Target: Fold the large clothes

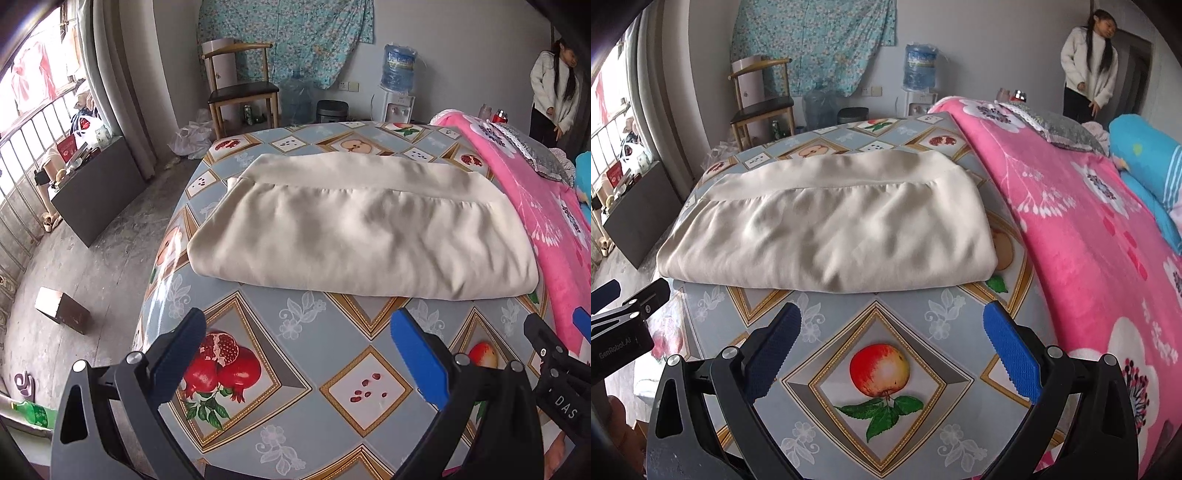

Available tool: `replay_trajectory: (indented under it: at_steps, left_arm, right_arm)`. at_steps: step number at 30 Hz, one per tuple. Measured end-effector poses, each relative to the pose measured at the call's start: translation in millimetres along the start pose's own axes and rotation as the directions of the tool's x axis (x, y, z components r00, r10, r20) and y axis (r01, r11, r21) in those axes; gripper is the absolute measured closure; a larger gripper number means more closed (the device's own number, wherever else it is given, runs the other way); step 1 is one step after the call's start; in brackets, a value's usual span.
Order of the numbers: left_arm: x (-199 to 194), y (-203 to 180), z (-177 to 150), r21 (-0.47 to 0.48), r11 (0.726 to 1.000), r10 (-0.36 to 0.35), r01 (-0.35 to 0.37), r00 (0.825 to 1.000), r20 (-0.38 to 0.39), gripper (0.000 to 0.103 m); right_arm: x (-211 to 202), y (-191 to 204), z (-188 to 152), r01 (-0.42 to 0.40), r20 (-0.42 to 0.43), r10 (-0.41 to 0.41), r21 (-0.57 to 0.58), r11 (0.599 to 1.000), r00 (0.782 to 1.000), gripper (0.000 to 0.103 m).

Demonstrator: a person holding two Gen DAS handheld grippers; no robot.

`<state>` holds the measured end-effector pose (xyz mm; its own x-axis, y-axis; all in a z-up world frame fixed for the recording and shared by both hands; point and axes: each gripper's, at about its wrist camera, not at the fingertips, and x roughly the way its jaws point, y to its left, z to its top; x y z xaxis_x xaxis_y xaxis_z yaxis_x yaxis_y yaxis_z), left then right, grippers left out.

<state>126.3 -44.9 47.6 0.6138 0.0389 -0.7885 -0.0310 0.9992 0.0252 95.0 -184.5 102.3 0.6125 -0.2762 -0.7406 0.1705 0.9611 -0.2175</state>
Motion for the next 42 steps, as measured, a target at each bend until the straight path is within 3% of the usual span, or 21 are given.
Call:
replay_trajectory:
  at_steps: [9,42]
  left_arm:
    - [5.7,-2.3,-4.6,0.011,1.000,-0.008,0.008,1.000,-0.029,0.005]
    - [8.9,-3.8,-10.3,0.021,0.999,-0.041,0.042,0.998,-0.054,0.005]
  right_arm:
    - [9.1,0.8,-2.8,-0.015,-0.045,0.015,0.009,1.000,0.999,0.007]
    - [10.1,7.9,-3.7,-0.015,-0.062,0.015,-0.007,1.000,0.998,0.007]
